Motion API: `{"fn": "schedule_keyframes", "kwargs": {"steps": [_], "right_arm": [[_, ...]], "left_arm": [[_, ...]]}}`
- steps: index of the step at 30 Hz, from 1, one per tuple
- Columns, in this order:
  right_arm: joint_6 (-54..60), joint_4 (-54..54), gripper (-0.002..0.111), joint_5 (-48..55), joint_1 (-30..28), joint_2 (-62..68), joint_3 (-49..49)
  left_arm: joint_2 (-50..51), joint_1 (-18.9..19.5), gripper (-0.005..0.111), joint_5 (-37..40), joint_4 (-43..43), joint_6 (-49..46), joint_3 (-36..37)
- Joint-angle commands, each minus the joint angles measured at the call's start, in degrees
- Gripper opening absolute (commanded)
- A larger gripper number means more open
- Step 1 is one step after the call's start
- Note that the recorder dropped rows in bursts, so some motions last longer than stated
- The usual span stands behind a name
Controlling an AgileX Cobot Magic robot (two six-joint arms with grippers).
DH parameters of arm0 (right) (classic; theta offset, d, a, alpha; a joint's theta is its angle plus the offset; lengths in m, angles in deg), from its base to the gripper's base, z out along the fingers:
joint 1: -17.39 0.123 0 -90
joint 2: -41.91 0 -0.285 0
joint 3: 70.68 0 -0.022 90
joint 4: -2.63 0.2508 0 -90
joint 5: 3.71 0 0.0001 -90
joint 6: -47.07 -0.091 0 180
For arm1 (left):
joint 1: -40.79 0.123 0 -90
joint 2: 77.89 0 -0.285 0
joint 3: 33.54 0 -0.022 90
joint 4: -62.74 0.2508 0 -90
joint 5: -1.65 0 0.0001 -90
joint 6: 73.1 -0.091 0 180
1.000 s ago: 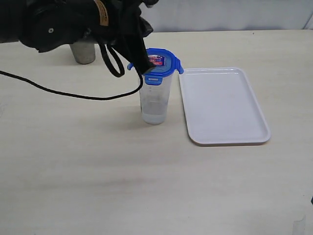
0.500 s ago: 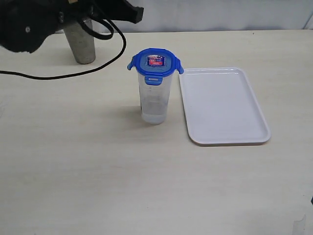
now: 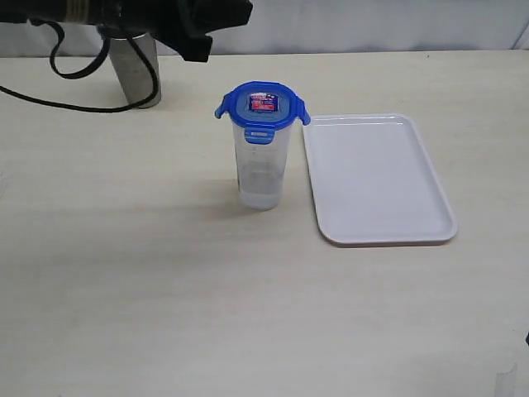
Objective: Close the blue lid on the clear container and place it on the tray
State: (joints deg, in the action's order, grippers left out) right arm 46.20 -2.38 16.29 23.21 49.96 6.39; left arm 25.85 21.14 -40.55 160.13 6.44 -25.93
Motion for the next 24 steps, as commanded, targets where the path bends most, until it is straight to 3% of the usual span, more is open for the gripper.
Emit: {"fn": "schedule_keyframes", "kwargs": {"steps": [1, 3, 5, 9, 10, 11, 14, 15, 16, 17, 19, 22, 24], "right_arm": [[0.23, 0.02, 0.004, -0.15, -0.34, -0.26, 0.15], [0.23, 0.02, 0.004, -0.15, -0.34, -0.26, 0.15], [0.23, 0.02, 0.004, -0.15, -0.34, -0.26, 0.15], [0.23, 0.02, 0.004, -0.15, -0.34, -0.26, 0.15], [0.23, 0.02, 0.004, -0.15, -0.34, -0.26, 0.15], [0.23, 0.02, 0.004, -0.15, -0.34, -0.26, 0.15], [0.23, 0.02, 0.004, -0.15, -0.34, -0.26, 0.15], [0.23, 0.02, 0.004, -0.15, -0.34, -0.26, 0.15], [0.23, 0.02, 0.004, -0.15, -0.34, -0.26, 0.15], [0.23, 0.02, 0.004, -0.15, -0.34, -0.26, 0.15], [0.23, 0.02, 0.004, -0.15, -0.34, -0.26, 0.15], [0.23, 0.02, 0.004, -0.15, -0.34, -0.26, 0.15], [0.23, 0.02, 0.004, -0.15, -0.34, -0.26, 0.15]], "left_arm": [[0.1, -2.16, 0.0, 7.69, 2.56, 0.41, -0.52], [0.1, -3.42, 0.0, 14.62, 2.56, -1.25, -0.52], [-0.01, -5.58, 0.0, 26.62, 2.56, -1.54, -0.06], [0.31, -12.16, 0.0, 56.98, 2.56, -6.13, 1.23], [0.69, -15.02, 0.0, 69.49, 2.56, -13.12, 1.34], [0.91, -15.82, 0.0, 74.18, 1.04, -18.05, 0.73], [1.85, -15.38, 0.0, 89.62, -20.56, -44.22, -6.97], [1.85, -14.93, 0.0, 91.0, -25.79, -48.79, -8.93], [1.85, -14.33, 0.0, 91.46, -38.71, -58.53, -12.81], [1.85, -14.28, 0.0, 91.46, -44.95, -63.13, -14.44], [1.85, -13.68, 0.0, 91.57, -75.42, -85.69, -19.94], [2.22, -13.78, 0.0, 92.62, -100.32, -102.88, -20.77], [3.14, -14.07, 0.0, 94.41, -105.96, -105.74, -20.77]]}}
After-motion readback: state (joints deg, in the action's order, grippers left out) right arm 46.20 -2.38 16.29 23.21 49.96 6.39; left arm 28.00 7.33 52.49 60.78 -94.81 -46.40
